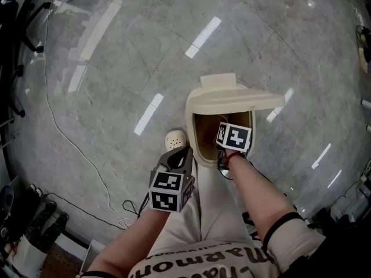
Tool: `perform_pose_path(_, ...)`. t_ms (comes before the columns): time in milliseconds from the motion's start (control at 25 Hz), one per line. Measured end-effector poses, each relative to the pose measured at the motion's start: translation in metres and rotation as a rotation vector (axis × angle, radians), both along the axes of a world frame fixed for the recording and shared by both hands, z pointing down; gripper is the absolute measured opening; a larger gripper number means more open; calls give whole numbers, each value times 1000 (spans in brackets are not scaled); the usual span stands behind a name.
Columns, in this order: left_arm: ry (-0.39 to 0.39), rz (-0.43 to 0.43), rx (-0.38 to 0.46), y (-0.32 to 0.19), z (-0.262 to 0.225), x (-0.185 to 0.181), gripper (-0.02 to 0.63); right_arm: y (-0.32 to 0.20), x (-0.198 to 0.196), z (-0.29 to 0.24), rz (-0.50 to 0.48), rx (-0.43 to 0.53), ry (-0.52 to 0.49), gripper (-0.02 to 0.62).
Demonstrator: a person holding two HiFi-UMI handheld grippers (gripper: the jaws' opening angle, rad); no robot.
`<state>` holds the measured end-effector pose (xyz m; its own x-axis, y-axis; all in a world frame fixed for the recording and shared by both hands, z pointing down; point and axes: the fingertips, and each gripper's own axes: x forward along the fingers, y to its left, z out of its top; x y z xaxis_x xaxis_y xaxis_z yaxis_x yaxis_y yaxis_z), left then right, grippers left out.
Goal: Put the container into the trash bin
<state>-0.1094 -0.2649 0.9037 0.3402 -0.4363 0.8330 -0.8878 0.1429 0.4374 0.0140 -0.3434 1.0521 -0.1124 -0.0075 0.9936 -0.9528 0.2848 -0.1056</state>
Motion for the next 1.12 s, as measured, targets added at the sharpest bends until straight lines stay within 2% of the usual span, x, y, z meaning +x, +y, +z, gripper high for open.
perform_pose_path(360,-16,-38,-15,9,9,-7,18,-4,-4,16,-38,30,28,56)
perform_pose_path(440,-18,-42,-17,12,5,-9,18,-3,-10,13,-43,29,6,78)
perform_pose_path(520,-13,-43,-17,14,-4,-8,18,-1,-14,6,-51,16,-17,135)
perform_pose_path(640,-10,-31,-4,12,-25,-5,18,-1,-8,-8,-36,18,3,135)
perform_pose_path(800,-45,-2,30,7,-62,-21,18,-1,-15,-48,17,32,12,135)
perform_pose_path(1120,-71,121,137,-14,-148,-31,18,-1,-27,-165,85,114,-90,135)
